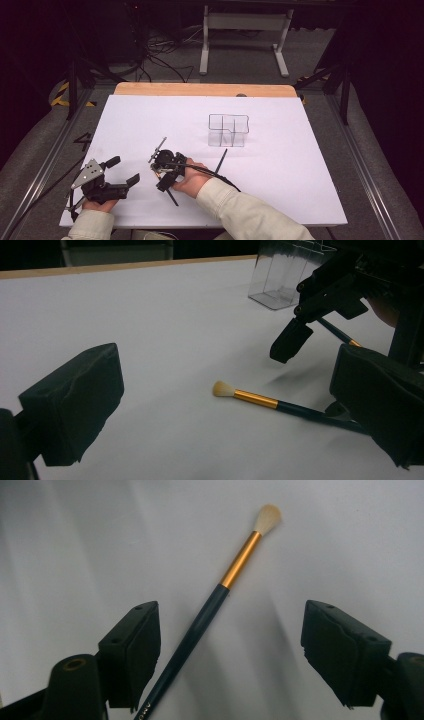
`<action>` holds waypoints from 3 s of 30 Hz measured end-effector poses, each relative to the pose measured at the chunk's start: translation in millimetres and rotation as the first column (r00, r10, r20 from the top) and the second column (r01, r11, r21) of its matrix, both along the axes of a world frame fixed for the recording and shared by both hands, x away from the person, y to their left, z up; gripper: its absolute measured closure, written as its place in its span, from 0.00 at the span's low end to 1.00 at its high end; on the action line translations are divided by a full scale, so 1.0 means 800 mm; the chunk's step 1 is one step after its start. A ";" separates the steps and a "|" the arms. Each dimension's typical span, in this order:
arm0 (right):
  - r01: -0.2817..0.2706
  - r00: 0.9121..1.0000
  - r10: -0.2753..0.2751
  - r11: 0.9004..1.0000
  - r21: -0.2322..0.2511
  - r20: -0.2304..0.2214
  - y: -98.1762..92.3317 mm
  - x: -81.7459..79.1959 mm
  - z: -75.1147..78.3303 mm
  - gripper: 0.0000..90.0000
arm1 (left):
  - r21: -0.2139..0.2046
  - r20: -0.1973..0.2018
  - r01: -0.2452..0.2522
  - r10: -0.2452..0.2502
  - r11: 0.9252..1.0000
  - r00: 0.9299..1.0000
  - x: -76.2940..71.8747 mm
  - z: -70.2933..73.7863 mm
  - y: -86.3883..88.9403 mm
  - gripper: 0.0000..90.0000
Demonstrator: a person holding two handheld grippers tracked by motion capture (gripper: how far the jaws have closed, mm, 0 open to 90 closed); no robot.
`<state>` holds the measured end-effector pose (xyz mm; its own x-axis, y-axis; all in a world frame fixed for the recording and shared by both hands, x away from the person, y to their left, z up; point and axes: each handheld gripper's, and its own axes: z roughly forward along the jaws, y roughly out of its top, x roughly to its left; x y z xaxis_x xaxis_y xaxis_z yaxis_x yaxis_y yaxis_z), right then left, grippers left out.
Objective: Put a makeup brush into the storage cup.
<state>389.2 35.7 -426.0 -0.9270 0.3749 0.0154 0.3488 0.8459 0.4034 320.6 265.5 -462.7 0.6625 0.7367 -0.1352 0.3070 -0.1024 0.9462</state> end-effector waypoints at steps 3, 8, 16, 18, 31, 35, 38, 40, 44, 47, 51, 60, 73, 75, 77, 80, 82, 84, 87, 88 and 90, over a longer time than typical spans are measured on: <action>-0.004 1.000 0.004 1.000 -0.016 0.002 0.003 -0.002 -0.001 0.30 | 0.003 -0.004 -0.005 0.005 1.000 1.000 0.000 0.000 0.000 0.02; -0.014 1.000 0.014 0.999 -0.031 0.006 0.007 -0.004 -0.002 0.34 | 0.011 -0.011 0.000 0.000 1.000 1.000 0.001 0.000 0.000 0.02; -0.011 1.000 0.012 0.998 -0.066 0.010 0.008 -0.003 -0.005 0.44 | 0.008 -0.010 0.000 0.000 1.000 1.000 0.001 0.000 0.001 0.02; -0.008 1.000 0.009 0.997 -0.074 0.011 0.008 -0.003 -0.005 0.48 | 0.008 -0.010 0.000 0.000 1.000 1.000 0.001 0.000 0.000 0.02; 0.025 1.000 -0.025 0.994 -0.107 0.002 0.010 -0.001 -0.006 0.69 | 0.004 -0.008 -0.003 0.004 1.000 1.000 0.001 0.000 0.001 0.02; 0.033 0.999 -0.035 0.990 -0.136 -0.006 0.015 -0.005 -0.004 0.80 | 0.004 -0.008 -0.004 0.004 1.000 1.000 0.001 0.000 0.000 0.02; 0.038 0.999 -0.040 0.988 -0.153 -0.012 0.019 -0.006 -0.004 0.83 | 0.003 -0.008 -0.004 0.004 1.000 1.000 0.001 0.000 0.000 0.02; 0.044 0.999 -0.047 0.986 -0.160 -0.017 0.021 -0.006 -0.004 0.86 | 0.002 -0.008 -0.004 0.004 1.000 1.000 0.001 0.000 0.000 0.02; 0.051 0.997 -0.059 0.984 -0.171 -0.043 0.023 -0.002 -0.003 0.92 | 0.002 -0.008 -0.002 0.002 1.000 1.000 0.001 0.000 0.001 0.02; 0.057 0.995 -0.069 0.983 -0.172 -0.067 0.023 0.002 -0.003 0.92 | 0.001 -0.008 -0.001 0.001 1.000 1.000 0.001 0.000 0.001 0.02; 0.058 0.995 -0.072 0.981 -0.183 -0.071 0.024 0.003 -0.002 0.92 | 0.002 -0.008 0.000 0.000 1.000 1.000 0.001 0.000 0.001 0.02; 0.057 0.994 -0.074 0.980 -0.188 -0.086 0.025 0.005 -0.002 0.93 | 0.001 -0.008 -0.002 0.002 1.000 1.000 0.001 0.000 0.000 0.02; 0.056 0.990 -0.081 0.978 -0.200 -0.118 0.027 0.012 -0.001 0.93 | -0.001 -0.010 0.002 -0.002 1.000 1.000 0.001 0.000 0.001 0.02; 0.059 0.989 -0.084 0.978 -0.199 -0.118 0.026 0.013 -0.001 0.93 | -0.002 -0.010 0.001 -0.002 1.000 1.000 0.001 0.000 0.001 0.02; 0.061 0.989 -0.085 0.979 -0.192 -0.118 0.024 0.014 0.002 0.93 | -0.002 -0.010 0.003 -0.003 1.000 1.000 0.001 0.000 0.001 0.02; 0.073 0.990 -0.092 0.984 -0.160 -0.111 0.019 0.014 0.012 0.93 | -0.003 -0.011 0.005 -0.005 1.000 1.000 0.002 0.000 0.001 0.02; 0.078 0.990 -0.094 0.986 -0.149 -0.103 0.015 0.015 0.019 0.93 | -0.008 -0.011 0.003 -0.003 1.000 1.000 0.002 0.000 0.001 0.02; 0.080 0.991 -0.094 0.987 -0.137 -0.094 0.011 0.015 0.024 0.93 | -0.007 -0.011 0.004 -0.004 1.000 1.000 0.002 0.000 0.001 0.02; 0.091 0.991 -0.100 0.990 -0.107 -0.087 0.002 0.016 0.035 0.93 | -0.007 -0.013 0.005 -0.006 1.000 1.000 0.002 0.000 0.001 0.02; 0.094 0.991 -0.102 0.991 -0.091 -0.082 0.000 0.016 0.037 0.93 | -0.006 -0.013 0.007 -0.007 1.000 1.000 0.003 0.000 0.001 0.02; 0.092 0.992 -0.098 0.992 -0.081 -0.075 -0.004 0.015 0.045 0.93 | -0.013 -0.011 0.000 -0.001 1.000 1.000 0.003 0.000 0.000 0.02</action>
